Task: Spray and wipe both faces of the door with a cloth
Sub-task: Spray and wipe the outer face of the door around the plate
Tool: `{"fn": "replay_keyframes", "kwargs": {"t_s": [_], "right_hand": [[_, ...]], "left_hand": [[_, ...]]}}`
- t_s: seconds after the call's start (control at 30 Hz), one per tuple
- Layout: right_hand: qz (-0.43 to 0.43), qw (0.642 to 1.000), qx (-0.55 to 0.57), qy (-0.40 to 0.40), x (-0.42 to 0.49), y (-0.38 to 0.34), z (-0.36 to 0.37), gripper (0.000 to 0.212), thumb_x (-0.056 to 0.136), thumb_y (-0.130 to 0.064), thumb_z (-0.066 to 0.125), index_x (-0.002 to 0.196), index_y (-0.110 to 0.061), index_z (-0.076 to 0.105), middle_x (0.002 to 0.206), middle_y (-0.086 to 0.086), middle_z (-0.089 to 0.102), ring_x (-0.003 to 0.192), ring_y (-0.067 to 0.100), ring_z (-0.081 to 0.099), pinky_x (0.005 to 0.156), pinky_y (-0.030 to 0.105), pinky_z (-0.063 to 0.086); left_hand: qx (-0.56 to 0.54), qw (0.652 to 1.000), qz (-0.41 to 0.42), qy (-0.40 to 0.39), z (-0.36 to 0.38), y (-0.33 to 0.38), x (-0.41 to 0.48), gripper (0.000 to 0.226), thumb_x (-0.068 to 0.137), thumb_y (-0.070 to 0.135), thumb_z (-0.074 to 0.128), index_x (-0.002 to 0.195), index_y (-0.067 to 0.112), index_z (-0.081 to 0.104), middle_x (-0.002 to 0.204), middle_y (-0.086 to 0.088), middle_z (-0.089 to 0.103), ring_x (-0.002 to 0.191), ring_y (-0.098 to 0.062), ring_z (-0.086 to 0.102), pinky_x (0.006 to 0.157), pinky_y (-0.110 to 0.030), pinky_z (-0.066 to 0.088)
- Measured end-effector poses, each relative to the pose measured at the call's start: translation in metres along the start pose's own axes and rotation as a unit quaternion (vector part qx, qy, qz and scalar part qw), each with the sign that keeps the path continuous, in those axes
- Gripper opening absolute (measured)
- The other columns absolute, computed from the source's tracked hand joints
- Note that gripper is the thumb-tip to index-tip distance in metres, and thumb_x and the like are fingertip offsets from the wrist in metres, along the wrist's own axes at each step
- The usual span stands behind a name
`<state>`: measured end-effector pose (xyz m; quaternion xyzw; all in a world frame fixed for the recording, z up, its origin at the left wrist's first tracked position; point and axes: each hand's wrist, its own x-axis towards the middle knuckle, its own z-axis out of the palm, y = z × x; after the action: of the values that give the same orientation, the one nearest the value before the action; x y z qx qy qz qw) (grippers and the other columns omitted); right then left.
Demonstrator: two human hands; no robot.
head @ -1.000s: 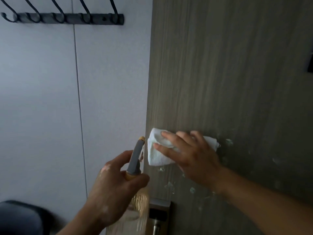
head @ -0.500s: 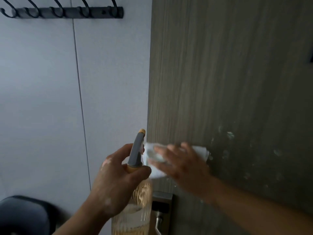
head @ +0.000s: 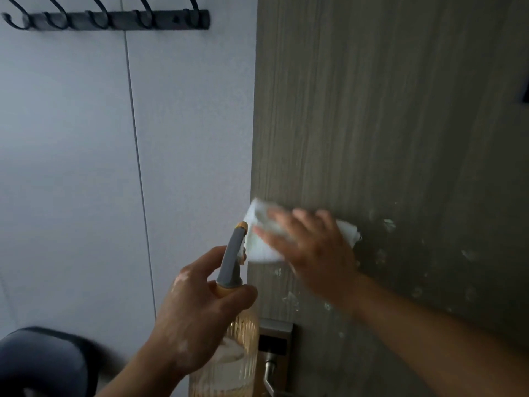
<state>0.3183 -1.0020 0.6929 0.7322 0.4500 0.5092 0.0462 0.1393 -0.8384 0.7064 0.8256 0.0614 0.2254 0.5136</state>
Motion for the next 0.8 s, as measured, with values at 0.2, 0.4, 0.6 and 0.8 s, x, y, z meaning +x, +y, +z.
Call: {"fn": "replay_keyframes", "kwargs": {"t_s": [0.2,0.4,0.6,0.8], "right_hand": [[-0.074,0.992,0.002,-0.099,-0.056,-0.017,0.009,0.084,0.071,-0.033,0.088,0.147,-0.032,0.052,0.150,0.007,0.055,0.118,0.026,0.062,0.088,0.048,0.054],[-0.006,1.000,-0.013,0.017,-0.027,0.047,-0.054,0.062,0.092,-0.019,0.064,0.151,-0.029,0.051,0.151,0.011,0.053,0.117,0.034,0.059,0.088,0.049,0.047],[0.061,0.995,-0.020,0.082,-0.025,0.132,-0.105,0.067,0.086,-0.010,0.074,0.148,-0.025,0.056,0.144,0.009,0.059,0.116,0.033,0.056,0.089,0.051,0.046],[0.064,0.996,0.002,0.063,-0.020,0.176,-0.114,0.064,0.088,-0.020,0.076,0.148,-0.024,0.055,0.146,0.010,0.055,0.120,0.030,0.052,0.096,0.053,0.048]], "left_hand": [[0.016,1.000,0.016,0.000,0.006,0.007,-0.011,0.043,0.082,0.023,0.077,0.120,0.036,0.061,0.094,0.017,0.065,0.078,-0.004,0.066,0.063,-0.012,0.044],[-0.016,0.999,0.027,-0.027,0.020,0.021,-0.004,0.034,0.082,0.023,0.078,0.104,0.044,0.061,0.086,0.014,0.069,0.076,-0.006,0.071,0.058,-0.014,0.051],[-0.007,0.996,0.038,-0.085,0.063,0.039,0.001,0.031,0.083,0.026,0.077,0.108,0.037,0.062,0.100,0.006,0.069,0.085,-0.018,0.071,0.070,-0.027,0.060],[0.006,0.993,0.047,-0.111,0.103,0.050,0.008,0.025,0.080,0.026,0.077,0.100,0.037,0.065,0.089,-0.003,0.074,0.080,-0.023,0.071,0.072,-0.044,0.061]]}}
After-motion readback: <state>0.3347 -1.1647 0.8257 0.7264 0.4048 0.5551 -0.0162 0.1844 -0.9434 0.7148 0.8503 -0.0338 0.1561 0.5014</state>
